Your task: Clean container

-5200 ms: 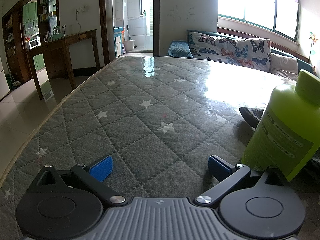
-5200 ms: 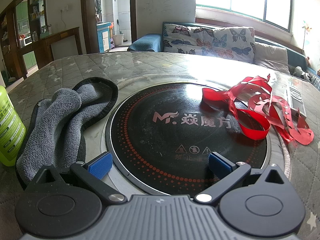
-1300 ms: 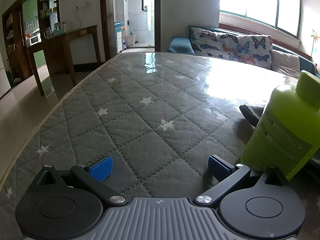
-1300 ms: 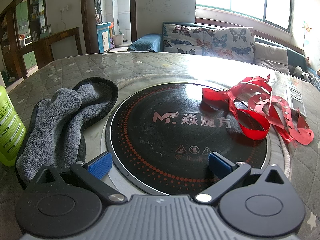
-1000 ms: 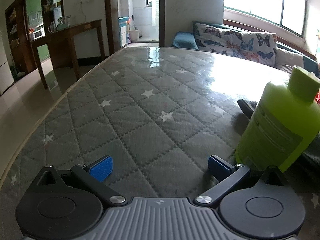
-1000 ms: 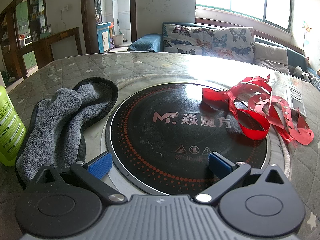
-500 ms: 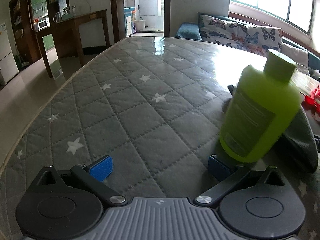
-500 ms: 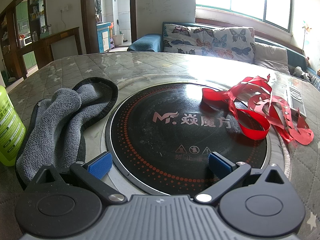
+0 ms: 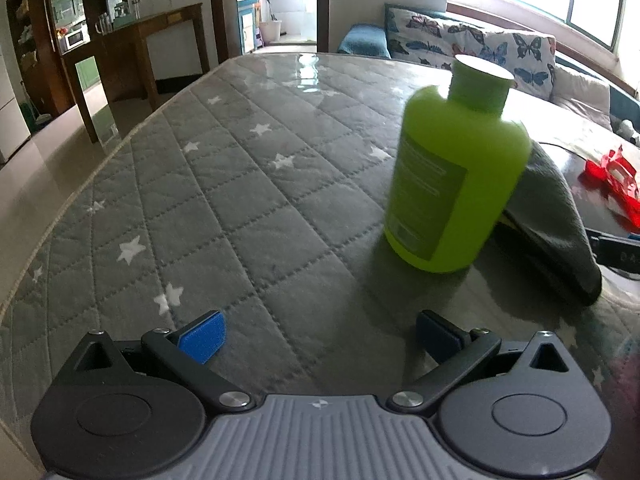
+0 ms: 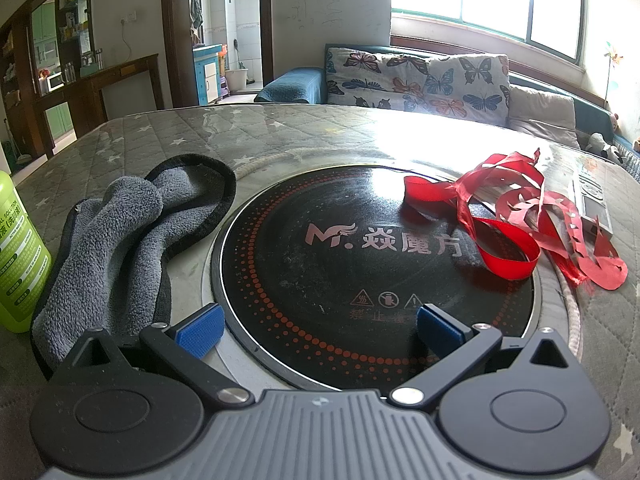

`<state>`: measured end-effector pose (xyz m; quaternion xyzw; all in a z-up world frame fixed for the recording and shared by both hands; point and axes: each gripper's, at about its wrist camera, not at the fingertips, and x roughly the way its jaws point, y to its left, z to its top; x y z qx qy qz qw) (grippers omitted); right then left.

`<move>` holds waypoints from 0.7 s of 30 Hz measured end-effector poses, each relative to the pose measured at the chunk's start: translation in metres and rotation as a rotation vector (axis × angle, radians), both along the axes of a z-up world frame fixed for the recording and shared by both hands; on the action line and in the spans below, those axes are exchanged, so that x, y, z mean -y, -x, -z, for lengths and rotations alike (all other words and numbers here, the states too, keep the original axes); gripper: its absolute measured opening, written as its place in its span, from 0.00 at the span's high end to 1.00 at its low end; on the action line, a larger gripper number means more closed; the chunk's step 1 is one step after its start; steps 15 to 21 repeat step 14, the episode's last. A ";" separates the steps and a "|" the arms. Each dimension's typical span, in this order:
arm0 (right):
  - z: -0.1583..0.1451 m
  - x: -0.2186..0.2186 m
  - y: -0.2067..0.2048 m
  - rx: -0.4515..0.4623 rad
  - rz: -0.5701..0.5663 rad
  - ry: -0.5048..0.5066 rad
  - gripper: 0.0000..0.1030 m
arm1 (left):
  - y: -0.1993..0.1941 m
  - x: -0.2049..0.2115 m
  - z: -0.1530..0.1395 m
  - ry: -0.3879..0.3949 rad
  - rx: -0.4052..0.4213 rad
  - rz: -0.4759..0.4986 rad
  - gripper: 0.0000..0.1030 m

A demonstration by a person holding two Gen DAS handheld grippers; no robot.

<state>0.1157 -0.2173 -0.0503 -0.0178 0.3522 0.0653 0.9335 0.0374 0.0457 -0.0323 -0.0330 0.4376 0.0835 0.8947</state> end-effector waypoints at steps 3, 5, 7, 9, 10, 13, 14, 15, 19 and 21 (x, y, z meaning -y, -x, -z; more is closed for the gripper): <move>0.000 0.000 0.000 0.000 0.000 0.000 0.00 | 0.002 0.003 0.000 0.002 -0.011 0.009 0.00; 0.000 0.000 0.000 0.000 0.000 0.000 0.00 | 0.004 0.004 0.000 0.004 -0.015 0.014 0.00; 0.000 0.000 0.000 0.000 0.000 0.000 0.00 | 0.005 0.005 0.000 0.004 -0.016 0.016 0.00; 0.000 0.000 0.000 0.000 0.000 0.000 0.00 | 0.005 0.005 0.000 0.005 -0.015 0.018 0.00; 0.000 0.000 0.000 0.000 0.000 0.000 0.00 | 0.005 0.005 0.001 0.005 -0.014 0.019 0.00; 0.000 0.000 0.000 0.000 0.000 0.000 0.00 | 0.007 0.006 0.001 0.003 -0.008 0.019 0.00; 0.000 0.000 0.000 0.000 0.000 0.000 0.00 | 0.007 0.007 0.001 0.001 -0.006 0.019 0.00; 0.000 0.000 0.000 0.000 0.000 0.000 0.00 | 0.007 0.007 0.001 0.001 -0.006 0.019 0.00; 0.000 0.000 0.000 0.000 0.000 0.000 0.00 | 0.007 0.007 0.001 0.001 -0.006 0.019 0.00; 0.000 0.000 0.000 0.000 0.000 0.000 0.00 | 0.007 0.007 0.001 0.001 -0.006 0.019 0.00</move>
